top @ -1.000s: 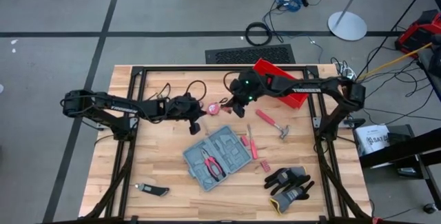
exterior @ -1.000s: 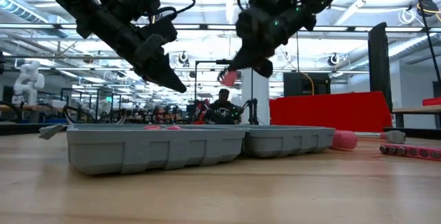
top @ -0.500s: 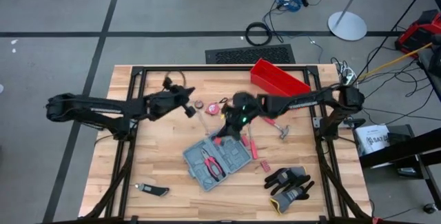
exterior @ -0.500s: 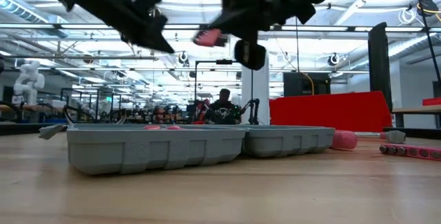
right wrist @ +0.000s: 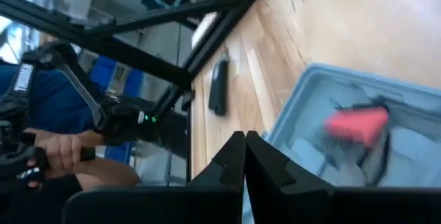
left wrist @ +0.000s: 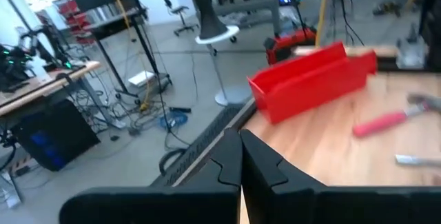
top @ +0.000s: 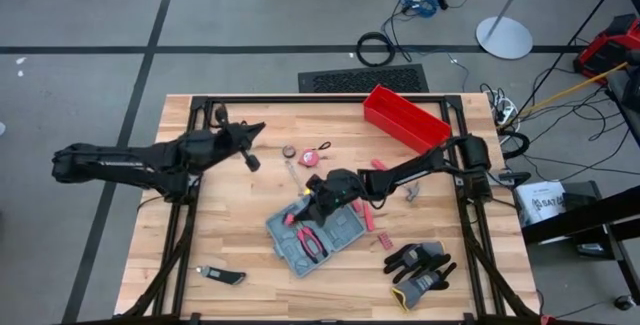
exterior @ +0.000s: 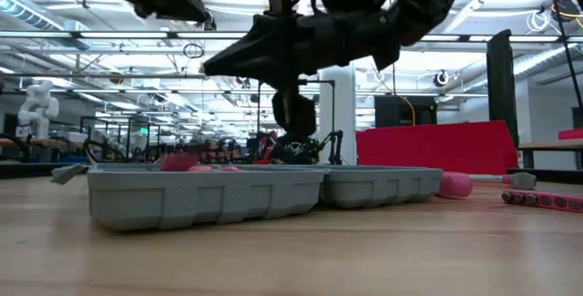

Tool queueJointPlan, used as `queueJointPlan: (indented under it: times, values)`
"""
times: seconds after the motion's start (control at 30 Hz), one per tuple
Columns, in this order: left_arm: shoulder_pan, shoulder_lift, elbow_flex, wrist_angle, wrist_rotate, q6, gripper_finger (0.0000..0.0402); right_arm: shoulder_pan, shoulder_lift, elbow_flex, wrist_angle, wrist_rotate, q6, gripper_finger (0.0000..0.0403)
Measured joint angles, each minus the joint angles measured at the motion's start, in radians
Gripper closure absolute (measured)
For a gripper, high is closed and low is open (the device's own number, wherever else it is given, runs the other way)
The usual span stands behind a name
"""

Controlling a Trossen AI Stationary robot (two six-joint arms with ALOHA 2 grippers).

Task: Prefit tool cases
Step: Put the hex key set into the toolbox

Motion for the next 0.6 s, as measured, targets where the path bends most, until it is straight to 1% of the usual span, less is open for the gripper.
queueJointPlan:
  times: [0.1, 0.13, 0.2, 0.27, 0.33, 0.4, 0.5, 0.6]
  values:
    - [-0.024, -0.023, 0.0, -0.085, 0.005, -0.039, 0.04, 0.015, -0.004, 0.0, -0.01, 0.054, -0.022, 0.0403]
    - [-0.031, -0.026, 0.0, -0.119, 0.023, -0.06, 0.04, 0.016, -0.008, 0.0, -0.031, 0.062, -0.037, 0.0403]
    - [-0.043, -0.027, 0.0, -0.2, 0.087, -0.124, 0.04, 0.014, -0.013, 0.0, -0.066, 0.072, -0.054, 0.0403]
    - [-0.056, -0.02, 0.0, -0.303, 0.174, -0.211, 0.04, 0.012, -0.017, 0.0, -0.106, 0.077, -0.079, 0.0403]
    - [-0.072, 0.007, 0.0, -0.389, 0.254, -0.286, 0.04, 0.017, -0.018, 0.001, -0.129, 0.113, -0.14, 0.0403]
    - [-0.094, 0.045, 0.0, -0.435, 0.292, -0.341, 0.04, 0.031, -0.019, 0.006, -0.167, 0.178, -0.274, 0.0403]
    - [-0.139, 0.115, 0.0, -0.452, 0.295, -0.386, 0.04, 0.062, -0.026, 0.031, -0.248, 0.303, -0.544, 0.0403]
    - [-0.174, 0.189, 0.0, -0.446, 0.277, -0.414, 0.04, 0.09, -0.026, 0.076, -0.338, 0.375, -0.738, 0.0399]
